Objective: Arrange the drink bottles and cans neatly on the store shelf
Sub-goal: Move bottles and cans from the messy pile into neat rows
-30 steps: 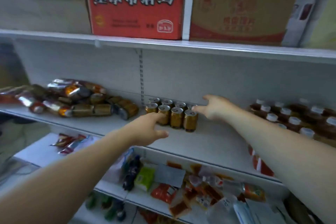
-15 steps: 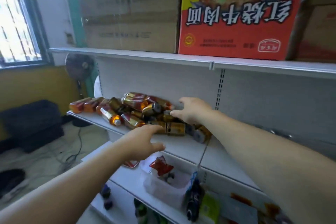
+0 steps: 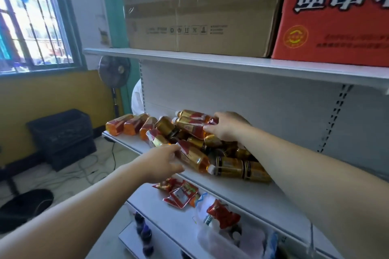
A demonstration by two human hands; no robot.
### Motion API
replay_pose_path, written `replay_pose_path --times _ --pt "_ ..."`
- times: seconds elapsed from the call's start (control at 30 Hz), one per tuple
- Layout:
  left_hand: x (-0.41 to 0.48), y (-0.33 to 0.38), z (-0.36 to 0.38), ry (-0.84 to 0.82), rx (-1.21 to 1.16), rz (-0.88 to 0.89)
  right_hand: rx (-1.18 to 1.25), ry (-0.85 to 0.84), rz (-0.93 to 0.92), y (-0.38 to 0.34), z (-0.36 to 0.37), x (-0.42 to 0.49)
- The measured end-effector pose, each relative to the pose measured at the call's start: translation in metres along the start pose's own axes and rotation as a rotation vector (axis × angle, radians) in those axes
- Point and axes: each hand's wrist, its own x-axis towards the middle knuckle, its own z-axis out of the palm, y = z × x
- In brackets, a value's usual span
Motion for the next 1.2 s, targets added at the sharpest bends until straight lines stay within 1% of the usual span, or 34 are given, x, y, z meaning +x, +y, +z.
replay_pose_path --times 0.13,0.27,0.43,0.5,0.63,0.73,0.8,0.9,0.93,1.0,1.07,1.13,1.2 --pt "0.060 -0.037 -0.004 0.002 0.035 -0.026 0.038 -0.016 -0.052 -0.012 0.023 0.070" --pt "0.108 -0.079 -0.014 0.009 0.024 -0.117 0.030 -0.063 -0.079 -0.027 0.041 0.136" --pt "0.160 -0.147 -0.034 0.002 0.002 -0.202 0.003 -0.135 -0.070 -0.039 0.067 0.191" --pt "0.184 -0.171 -0.043 0.008 0.021 -0.199 -0.052 -0.124 -0.026 -0.040 0.079 0.213" --pt "0.233 -0.219 -0.058 0.035 0.156 -0.151 -0.185 -0.061 0.063 -0.041 0.106 0.259" --pt "0.271 -0.270 -0.061 0.018 0.173 -0.094 -0.192 -0.046 0.167 -0.047 0.121 0.283" --pt "0.290 -0.303 -0.066 0.029 0.186 -0.115 -0.177 -0.048 0.249 -0.051 0.129 0.294" --pt "0.313 -0.345 -0.073 0.063 0.196 -0.223 -0.206 -0.051 0.331 -0.052 0.139 0.303" --pt "0.319 -0.356 -0.074 0.046 0.190 -0.260 -0.231 -0.047 0.345 -0.052 0.140 0.303" --pt "0.327 -0.370 -0.073 -0.057 0.166 -0.264 -0.305 -0.035 0.325 -0.054 0.145 0.304" --pt "0.332 -0.376 -0.063 -0.140 0.055 -0.268 -0.381 -0.004 0.237 -0.056 0.149 0.303" --pt "0.333 -0.378 -0.056 -0.144 0.026 -0.313 -0.394 0.031 0.162 -0.058 0.150 0.300" --pt "0.331 -0.381 -0.051 -0.138 0.097 -0.351 -0.395 0.030 0.124 -0.059 0.147 0.296"
